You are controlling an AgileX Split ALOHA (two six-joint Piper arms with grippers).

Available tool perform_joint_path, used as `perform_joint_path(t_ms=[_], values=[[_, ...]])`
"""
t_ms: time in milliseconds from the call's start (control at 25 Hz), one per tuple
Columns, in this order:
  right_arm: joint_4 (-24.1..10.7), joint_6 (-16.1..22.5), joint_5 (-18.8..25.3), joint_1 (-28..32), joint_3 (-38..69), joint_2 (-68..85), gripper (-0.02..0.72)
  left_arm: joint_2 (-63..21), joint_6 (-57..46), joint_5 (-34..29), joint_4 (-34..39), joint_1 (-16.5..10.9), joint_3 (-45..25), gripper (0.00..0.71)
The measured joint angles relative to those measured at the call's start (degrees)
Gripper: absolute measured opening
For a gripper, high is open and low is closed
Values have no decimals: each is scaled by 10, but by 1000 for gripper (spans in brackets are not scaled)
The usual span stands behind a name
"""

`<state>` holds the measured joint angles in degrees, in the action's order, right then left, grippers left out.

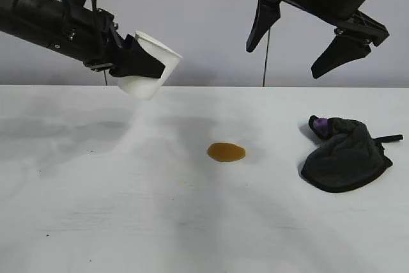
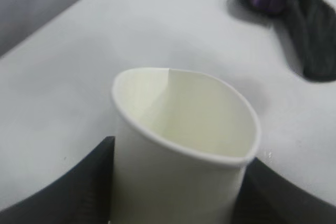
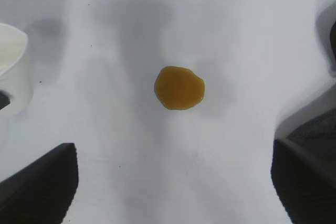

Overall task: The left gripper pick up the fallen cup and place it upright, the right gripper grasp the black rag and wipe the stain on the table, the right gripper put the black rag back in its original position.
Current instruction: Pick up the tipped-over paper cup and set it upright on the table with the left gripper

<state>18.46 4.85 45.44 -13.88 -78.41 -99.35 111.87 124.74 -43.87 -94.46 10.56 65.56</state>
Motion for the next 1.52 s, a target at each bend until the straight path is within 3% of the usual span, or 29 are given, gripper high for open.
perform_joint_path(t_ms=[200,320,680,880,1520], values=[[0,-3,-3,0,0,0,694,0,84,-63,-18,-53,-47,393],[0,-5,-5,0,0,0,694,0,98,-86,-22,-69,-49,393],[0,-15,-13,0,0,0,694,88,170,-209,-27,-74,-51,393],[0,-15,-14,0,0,0,694,141,204,-211,-27,-80,-51,393],[-2,-17,-17,0,0,0,694,177,301,-215,-28,-90,-51,393]])
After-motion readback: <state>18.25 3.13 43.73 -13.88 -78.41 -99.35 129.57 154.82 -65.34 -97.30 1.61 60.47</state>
